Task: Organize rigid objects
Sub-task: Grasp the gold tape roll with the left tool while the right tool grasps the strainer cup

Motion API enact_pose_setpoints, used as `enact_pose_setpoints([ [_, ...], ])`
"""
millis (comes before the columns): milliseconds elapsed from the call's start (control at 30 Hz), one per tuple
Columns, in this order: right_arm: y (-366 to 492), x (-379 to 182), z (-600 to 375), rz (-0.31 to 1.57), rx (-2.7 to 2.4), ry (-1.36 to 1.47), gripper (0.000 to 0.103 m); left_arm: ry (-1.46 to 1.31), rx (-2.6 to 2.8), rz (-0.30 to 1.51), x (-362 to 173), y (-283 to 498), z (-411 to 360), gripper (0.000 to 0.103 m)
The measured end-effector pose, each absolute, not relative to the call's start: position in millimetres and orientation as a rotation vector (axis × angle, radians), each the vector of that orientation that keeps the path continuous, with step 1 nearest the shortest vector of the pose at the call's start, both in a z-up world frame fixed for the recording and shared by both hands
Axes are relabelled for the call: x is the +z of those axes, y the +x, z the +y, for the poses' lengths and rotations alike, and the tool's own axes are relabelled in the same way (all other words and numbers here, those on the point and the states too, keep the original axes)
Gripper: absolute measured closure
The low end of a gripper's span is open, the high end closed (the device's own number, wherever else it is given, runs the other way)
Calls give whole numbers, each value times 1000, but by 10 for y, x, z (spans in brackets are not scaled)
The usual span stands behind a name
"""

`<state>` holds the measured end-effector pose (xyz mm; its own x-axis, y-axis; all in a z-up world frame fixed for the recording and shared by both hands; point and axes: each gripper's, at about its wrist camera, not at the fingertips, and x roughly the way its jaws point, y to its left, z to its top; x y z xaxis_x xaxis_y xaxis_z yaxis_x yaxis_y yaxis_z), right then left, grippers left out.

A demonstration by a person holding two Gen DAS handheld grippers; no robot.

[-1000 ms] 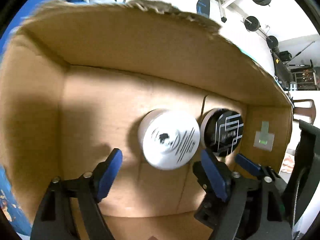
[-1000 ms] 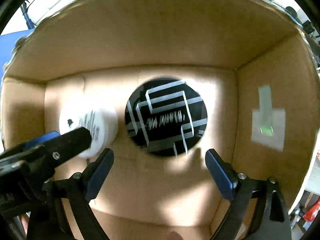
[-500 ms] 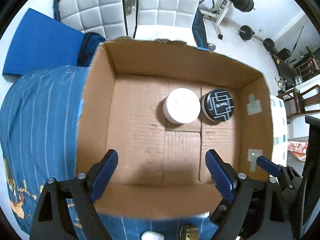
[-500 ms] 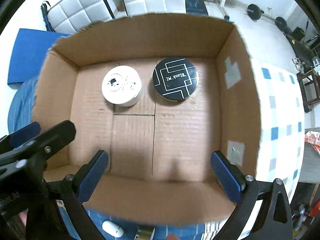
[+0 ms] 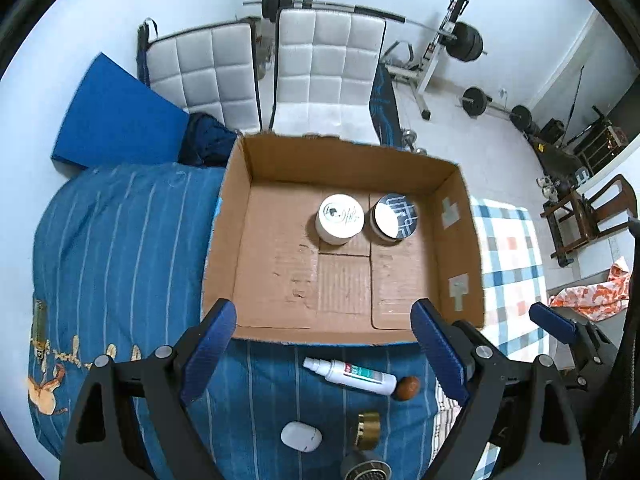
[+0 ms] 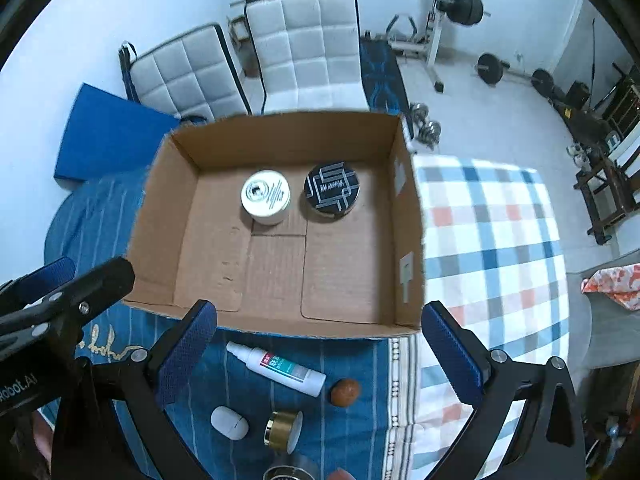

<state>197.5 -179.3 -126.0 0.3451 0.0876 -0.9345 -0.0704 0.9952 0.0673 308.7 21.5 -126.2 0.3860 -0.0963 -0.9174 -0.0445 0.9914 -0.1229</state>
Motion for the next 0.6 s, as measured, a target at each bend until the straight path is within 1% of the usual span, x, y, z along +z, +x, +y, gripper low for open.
enact_pose_setpoints([
  [100, 1834, -1039, -1848, 1176, 114, 9, 0, -141, -34, 1147, -1095, 2966, 185, 13],
  [200, 1710, -950, -1897, 1170, 132, 2, 0, -155, -36, 1153, -1038, 2861, 184, 13],
  [300, 1555, -1053, -2005, 1229, 166, 31, 0, -149, -36, 1180, -1106, 2719, 178, 13],
  [333, 1507, -1114, -2036, 1251, 173, 36, 0, -137, -33, 1211, -1206, 2658, 171, 13],
  [400, 1379, -1323, -2074, 1311, 181, 23, 0, -129, -20, 1277, -1419, 2531, 180, 13],
  [600, 825, -2371, -2034, 1586, 240, 72, 0, -104, 77, 1449, -2220, 2003, 281, 13],
])
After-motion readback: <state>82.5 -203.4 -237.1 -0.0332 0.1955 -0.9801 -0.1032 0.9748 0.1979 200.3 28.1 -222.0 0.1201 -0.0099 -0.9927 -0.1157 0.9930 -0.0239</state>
